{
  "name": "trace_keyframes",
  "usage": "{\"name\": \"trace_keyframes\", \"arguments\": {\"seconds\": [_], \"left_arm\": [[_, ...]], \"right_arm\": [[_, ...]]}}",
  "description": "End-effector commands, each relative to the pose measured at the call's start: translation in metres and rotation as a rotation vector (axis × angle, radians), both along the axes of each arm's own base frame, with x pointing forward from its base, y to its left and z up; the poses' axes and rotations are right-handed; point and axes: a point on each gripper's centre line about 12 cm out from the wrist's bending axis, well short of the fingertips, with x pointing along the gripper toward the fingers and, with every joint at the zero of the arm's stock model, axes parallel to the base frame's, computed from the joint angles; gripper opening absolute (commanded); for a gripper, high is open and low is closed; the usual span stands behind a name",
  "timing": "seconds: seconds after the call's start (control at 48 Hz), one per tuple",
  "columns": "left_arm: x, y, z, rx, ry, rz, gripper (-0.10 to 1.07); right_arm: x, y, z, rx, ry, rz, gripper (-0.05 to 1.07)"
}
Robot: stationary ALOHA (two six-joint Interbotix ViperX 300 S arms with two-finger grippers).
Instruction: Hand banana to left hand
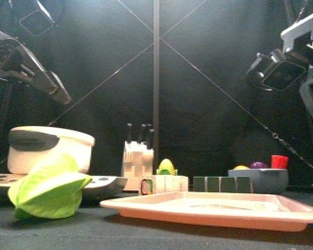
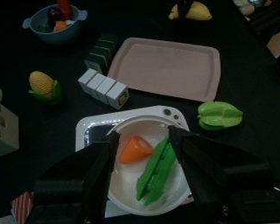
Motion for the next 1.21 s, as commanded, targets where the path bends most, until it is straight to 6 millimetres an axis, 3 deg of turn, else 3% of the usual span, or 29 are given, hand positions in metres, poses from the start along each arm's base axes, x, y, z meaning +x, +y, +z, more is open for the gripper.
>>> {"name": "trace_keyframes", "arguments": {"seconds": [0.0, 0.354, 0.625, 0.812, 0.938, 1.188], "left_arm": [[0.003, 0.0, 0.006, -0.007, -0.031, 0.0, 0.87], [0.021, -0.007, 0.016, -0.031, -0.173, -0.044, 0.87], [0.056, -0.013, 0.015, -0.159, -0.263, -0.016, 0.87], [0.083, -0.006, 0.009, -0.29, -0.244, 0.122, 0.87], [0.1, -0.002, 0.016, -0.364, -0.26, 0.192, 0.87], [0.123, 0.004, 0.025, -0.432, -0.304, 0.263, 0.87]], "right_arm": [[0.01, -0.008, 0.028, -0.02, -0.112, 0.03, 0.52], [0.04, -0.069, 0.076, -0.289, -0.391, 0.141, 0.52], [0.06, -0.107, 0.1, -0.564, -0.503, 0.252, 0.52], [0.066, -0.14, 0.109, -0.649, -0.507, 0.204, 0.52], [0.071, -0.157, 0.109, -0.683, -0.491, 0.173, 0.52], [0.085, -0.166, 0.115, -0.762, -0.504, 0.199, 0.52]]}}
